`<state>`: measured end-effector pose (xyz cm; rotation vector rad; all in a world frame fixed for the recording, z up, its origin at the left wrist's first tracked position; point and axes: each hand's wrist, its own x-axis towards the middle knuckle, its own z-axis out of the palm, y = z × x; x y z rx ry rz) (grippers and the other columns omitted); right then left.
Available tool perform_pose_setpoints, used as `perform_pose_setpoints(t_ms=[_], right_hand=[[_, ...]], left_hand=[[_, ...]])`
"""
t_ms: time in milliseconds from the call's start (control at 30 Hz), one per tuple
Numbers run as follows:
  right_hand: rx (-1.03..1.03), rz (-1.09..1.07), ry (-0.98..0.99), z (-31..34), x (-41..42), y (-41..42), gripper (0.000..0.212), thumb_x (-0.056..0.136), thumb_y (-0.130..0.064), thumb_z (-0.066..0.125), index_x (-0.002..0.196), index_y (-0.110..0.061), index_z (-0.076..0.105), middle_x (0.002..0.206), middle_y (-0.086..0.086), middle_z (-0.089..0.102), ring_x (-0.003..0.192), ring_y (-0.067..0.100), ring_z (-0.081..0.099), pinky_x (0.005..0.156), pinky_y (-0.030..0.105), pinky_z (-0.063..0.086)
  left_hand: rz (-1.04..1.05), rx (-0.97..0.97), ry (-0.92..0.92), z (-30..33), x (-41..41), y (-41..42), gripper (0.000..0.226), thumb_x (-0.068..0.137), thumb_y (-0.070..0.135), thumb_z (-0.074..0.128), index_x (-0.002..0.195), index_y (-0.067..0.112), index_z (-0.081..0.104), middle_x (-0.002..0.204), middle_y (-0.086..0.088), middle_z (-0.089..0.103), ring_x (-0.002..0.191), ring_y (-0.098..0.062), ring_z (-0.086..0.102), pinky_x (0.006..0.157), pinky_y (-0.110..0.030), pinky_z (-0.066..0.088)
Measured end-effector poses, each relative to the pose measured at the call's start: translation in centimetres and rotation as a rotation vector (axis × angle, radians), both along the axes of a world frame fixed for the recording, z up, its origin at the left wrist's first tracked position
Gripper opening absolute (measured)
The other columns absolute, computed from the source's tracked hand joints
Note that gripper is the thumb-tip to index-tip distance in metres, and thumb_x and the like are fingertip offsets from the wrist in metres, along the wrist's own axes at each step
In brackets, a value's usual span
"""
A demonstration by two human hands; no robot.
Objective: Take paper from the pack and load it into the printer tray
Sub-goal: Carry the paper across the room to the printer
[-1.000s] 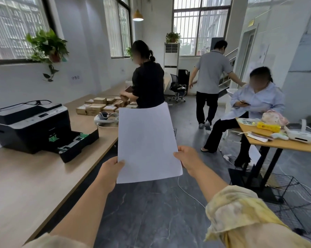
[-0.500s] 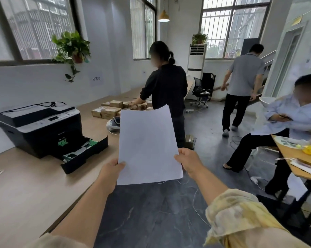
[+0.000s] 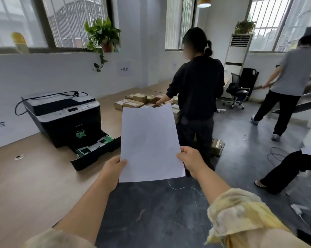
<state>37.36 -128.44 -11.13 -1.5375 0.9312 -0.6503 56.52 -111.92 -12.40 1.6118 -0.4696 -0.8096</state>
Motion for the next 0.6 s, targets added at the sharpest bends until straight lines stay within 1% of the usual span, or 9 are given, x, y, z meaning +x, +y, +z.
perform_pose_setpoints(t_ms=[67, 133, 233, 333, 400, 433, 500, 567, 600], right_hand=[[0.01, 0.026, -0.007, -0.2, 2.2, -1.4, 0.022, 0.086, -0.002, 0.051, 0.085, -0.02, 0.065, 0.099, 0.007, 0.07, 0.095, 0.027, 0.067, 0.087, 0.042, 0.056], [0.022, 0.039, -0.014, -0.4, 4.5, -3.1, 0.024, 0.085, -0.001, 0.051, 0.082, -0.021, 0.065, 0.098, 0.008, 0.071, 0.095, 0.028, 0.067, 0.087, 0.042, 0.056], [0.027, 0.055, -0.021, -0.8, 8.5, -6.0, 0.024, 0.084, 0.0, 0.051, 0.086, -0.017, 0.067, 0.103, 0.011, 0.071, 0.097, 0.03, 0.068, 0.088, 0.043, 0.056], [0.043, 0.068, -0.024, -1.2, 12.6, -9.0, 0.022, 0.085, 0.0, 0.052, 0.097, -0.009, 0.067, 0.104, 0.012, 0.07, 0.098, 0.029, 0.067, 0.088, 0.043, 0.055], [0.047, 0.085, -0.01, -1.4, 15.3, -10.6, 0.022, 0.085, -0.001, 0.052, 0.088, -0.016, 0.067, 0.103, 0.011, 0.071, 0.097, 0.029, 0.067, 0.089, 0.044, 0.055], [0.046, 0.091, -0.002, -1.4, 16.6, -11.4, 0.023, 0.084, -0.001, 0.052, 0.083, -0.019, 0.066, 0.102, 0.011, 0.071, 0.097, 0.03, 0.067, 0.09, 0.046, 0.055], [0.05, 0.105, 0.004, -1.5, 18.8, -12.5, 0.022, 0.084, -0.002, 0.052, 0.082, -0.02, 0.066, 0.103, 0.012, 0.071, 0.098, 0.031, 0.067, 0.091, 0.048, 0.054], [0.054, 0.119, 0.003, -1.7, 20.7, -13.6, 0.02, 0.085, -0.002, 0.052, 0.088, -0.017, 0.065, 0.103, 0.011, 0.07, 0.098, 0.03, 0.066, 0.091, 0.047, 0.054], [0.051, 0.125, 0.003, -1.7, 21.6, -14.0, 0.02, 0.086, -0.002, 0.052, 0.089, -0.017, 0.065, 0.103, 0.011, 0.07, 0.099, 0.03, 0.066, 0.091, 0.046, 0.054]], left_hand=[[0.024, 0.009, 0.009, -0.4, 1.8, -1.1, 0.023, 0.096, 0.014, 0.048, 0.113, 0.008, 0.062, 0.115, -0.013, 0.067, 0.105, -0.033, 0.064, 0.096, -0.05, 0.05], [0.04, 0.013, -0.002, -0.8, 4.0, -2.6, 0.021, 0.096, 0.014, 0.048, 0.109, 0.009, 0.063, 0.112, -0.011, 0.067, 0.103, -0.031, 0.064, 0.095, -0.051, 0.051], [0.065, 0.024, 0.003, -1.3, 7.8, -5.3, 0.017, 0.095, 0.016, 0.048, 0.095, 0.015, 0.065, 0.11, -0.014, 0.067, 0.103, -0.036, 0.063, 0.093, -0.052, 0.051], [0.095, 0.01, 0.027, -1.7, 11.4, -7.6, 0.017, 0.096, 0.015, 0.048, 0.095, 0.015, 0.065, 0.112, -0.017, 0.067, 0.107, -0.041, 0.061, 0.093, -0.054, 0.049], [0.119, 0.008, 0.034, -1.6, 13.4, -9.0, 0.017, 0.097, 0.013, 0.047, 0.093, 0.015, 0.063, 0.107, -0.015, 0.066, 0.101, -0.039, 0.062, 0.091, -0.055, 0.049], [0.132, 0.01, 0.034, -1.6, 14.4, -9.7, 0.016, 0.097, 0.011, 0.046, 0.094, 0.014, 0.062, 0.103, -0.014, 0.066, 0.096, -0.036, 0.062, 0.087, -0.054, 0.05], [0.144, 0.002, 0.031, -1.6, 16.2, -10.8, 0.016, 0.097, 0.01, 0.045, 0.102, 0.011, 0.06, 0.098, -0.011, 0.065, 0.087, -0.031, 0.062, 0.076, -0.046, 0.053], [0.141, 0.0, 0.014, -1.7, 18.0, -11.5, 0.018, 0.097, 0.011, 0.046, 0.108, 0.011, 0.06, 0.102, -0.01, 0.066, 0.088, -0.029, 0.063, 0.071, -0.04, 0.054], [0.141, 0.002, 0.004, -1.8, 18.8, -11.7, 0.019, 0.096, 0.012, 0.046, 0.109, 0.011, 0.06, 0.104, -0.011, 0.067, 0.091, -0.03, 0.064, 0.071, -0.04, 0.055]])
